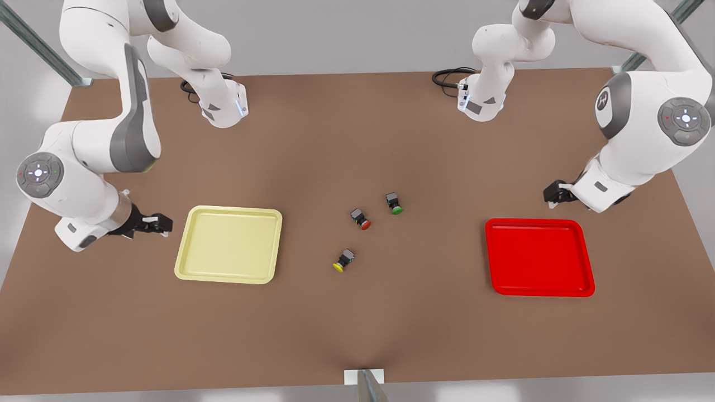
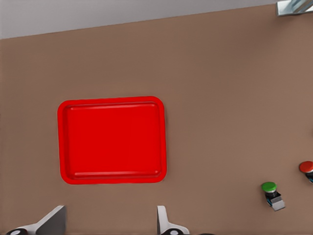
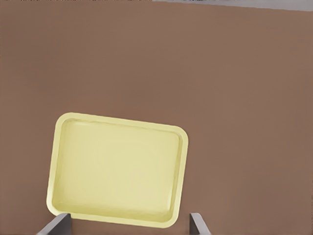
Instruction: Place the switches on the corresponding trays according to their colors
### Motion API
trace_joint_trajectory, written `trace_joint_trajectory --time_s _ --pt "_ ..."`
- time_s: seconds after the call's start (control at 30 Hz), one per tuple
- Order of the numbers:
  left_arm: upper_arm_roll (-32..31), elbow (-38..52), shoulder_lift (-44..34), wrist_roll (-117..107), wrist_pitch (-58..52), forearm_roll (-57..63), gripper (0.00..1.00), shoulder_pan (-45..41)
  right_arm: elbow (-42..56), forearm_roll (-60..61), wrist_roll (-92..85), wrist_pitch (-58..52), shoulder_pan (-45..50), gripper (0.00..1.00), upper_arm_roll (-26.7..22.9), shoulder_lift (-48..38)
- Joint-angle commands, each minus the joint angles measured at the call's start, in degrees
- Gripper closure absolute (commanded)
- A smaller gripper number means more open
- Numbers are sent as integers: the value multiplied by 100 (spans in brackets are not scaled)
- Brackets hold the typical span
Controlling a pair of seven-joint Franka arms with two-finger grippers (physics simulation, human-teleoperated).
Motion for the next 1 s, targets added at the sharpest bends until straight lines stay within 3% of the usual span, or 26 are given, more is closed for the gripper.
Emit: trace_joint_trajectory --time_s 0.0,0.23,0.43,0.53,0.67,0.73,0.97 --pt "0 -2 -1 -1 0 45 0 8 -57 -9 0 -2 -6 0 -10 -18" --pt "9 -19 52 8 0 36 0 8 12 132 455 -275 143 0 17 219" --pt "9 -28 87 43 -70 1 0 8 909 97 3609 -301 2120 0 -71 1282" --pt "9 -28 123 78 -79 -34 0 8 1410 114 5387 -292 2596 0 -27 1801" --pt "9 -37 140 96 -79 -51 0 8 1963 114 6477 -275 3141 0 -142 2451" --pt "9 -28 175 96 -79 -51 0 8 2640 123 6759 -336 3606 0 -555 3075" --pt "9 -28 237 96 -62 -51 0 17 2640 9 6908 1096 4002 0 -493 3981"
